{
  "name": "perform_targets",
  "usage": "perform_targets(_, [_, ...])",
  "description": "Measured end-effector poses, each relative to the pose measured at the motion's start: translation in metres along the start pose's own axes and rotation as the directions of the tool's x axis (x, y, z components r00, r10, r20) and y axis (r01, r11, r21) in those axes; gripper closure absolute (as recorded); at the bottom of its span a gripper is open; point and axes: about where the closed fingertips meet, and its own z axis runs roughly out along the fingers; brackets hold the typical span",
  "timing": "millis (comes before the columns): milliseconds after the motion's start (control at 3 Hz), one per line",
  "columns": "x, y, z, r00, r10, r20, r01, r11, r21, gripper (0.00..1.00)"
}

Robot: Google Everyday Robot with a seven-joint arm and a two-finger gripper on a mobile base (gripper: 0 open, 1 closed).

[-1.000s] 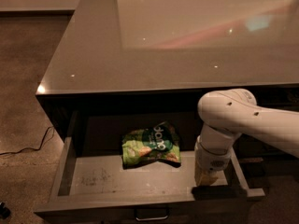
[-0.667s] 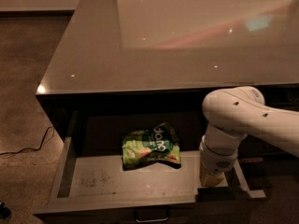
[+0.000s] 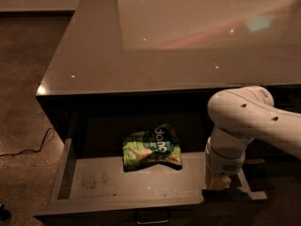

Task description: Open top drawer

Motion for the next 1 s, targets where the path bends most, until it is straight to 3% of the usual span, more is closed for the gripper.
perform_targets(1000, [-0.0079,-0.0011,0.004,1.0,-0.014,0.023,0.014,0.9995,-0.027,1.0])
